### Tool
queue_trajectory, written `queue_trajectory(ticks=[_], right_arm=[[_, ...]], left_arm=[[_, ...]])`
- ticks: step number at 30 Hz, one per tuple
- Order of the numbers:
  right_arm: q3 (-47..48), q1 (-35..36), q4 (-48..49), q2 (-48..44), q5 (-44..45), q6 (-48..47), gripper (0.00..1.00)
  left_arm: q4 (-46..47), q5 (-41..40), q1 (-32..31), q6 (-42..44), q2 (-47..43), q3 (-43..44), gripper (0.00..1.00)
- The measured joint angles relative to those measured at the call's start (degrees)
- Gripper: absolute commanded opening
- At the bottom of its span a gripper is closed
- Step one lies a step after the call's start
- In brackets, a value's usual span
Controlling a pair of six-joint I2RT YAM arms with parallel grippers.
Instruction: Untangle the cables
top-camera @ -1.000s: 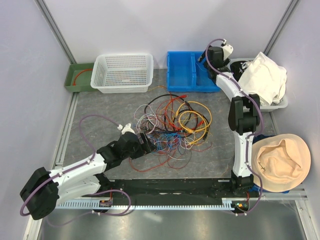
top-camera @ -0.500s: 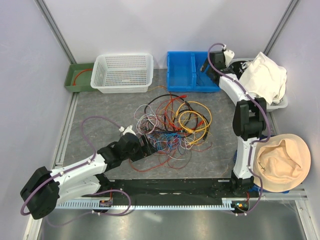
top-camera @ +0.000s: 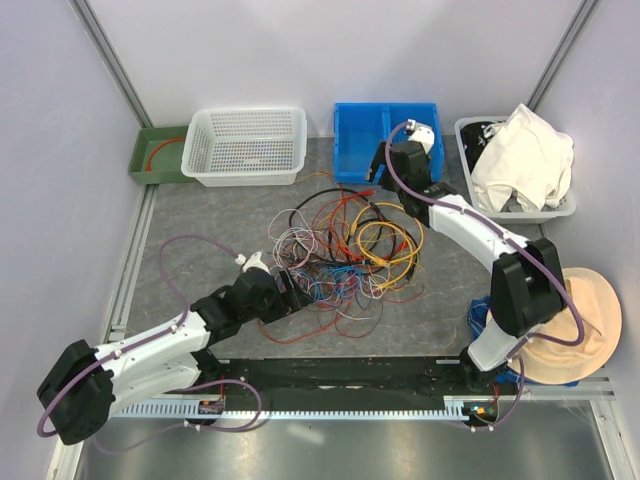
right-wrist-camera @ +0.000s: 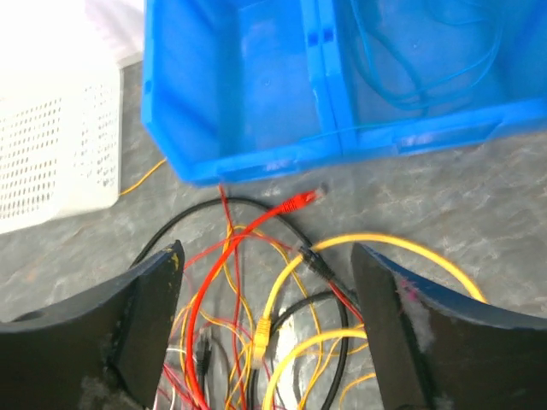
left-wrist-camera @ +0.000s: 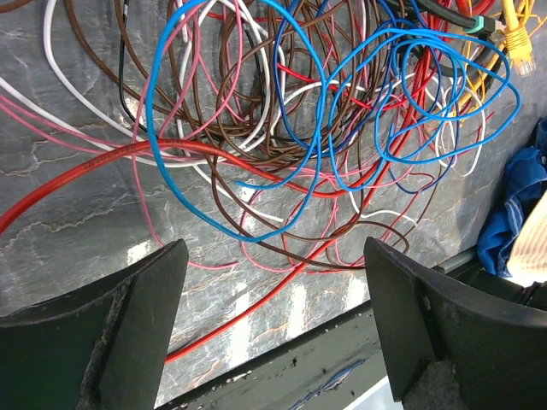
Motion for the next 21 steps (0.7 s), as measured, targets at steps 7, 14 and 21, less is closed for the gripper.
queue_trajectory(ticks=[7,14,21], right_arm=[[-20.41,2.32,6.23,-11.1,-5.22,0.57,0.84],[-32.35,7.39,6.67,-22.58,-6.64,-0.79,0.84],[-41.27,11.1,7.08,-24.2,-8.09,-2.34,0.82]], left_arm=[[-0.04,-1.42,-0.04,0.17,-2.56,-0.26,0.9],[0.04,-3.04,-0.04,2.56,-0.42,1.9,0.91],[1.03,-2.93,-0.04,3.85,2.25,3.61,0.91]])
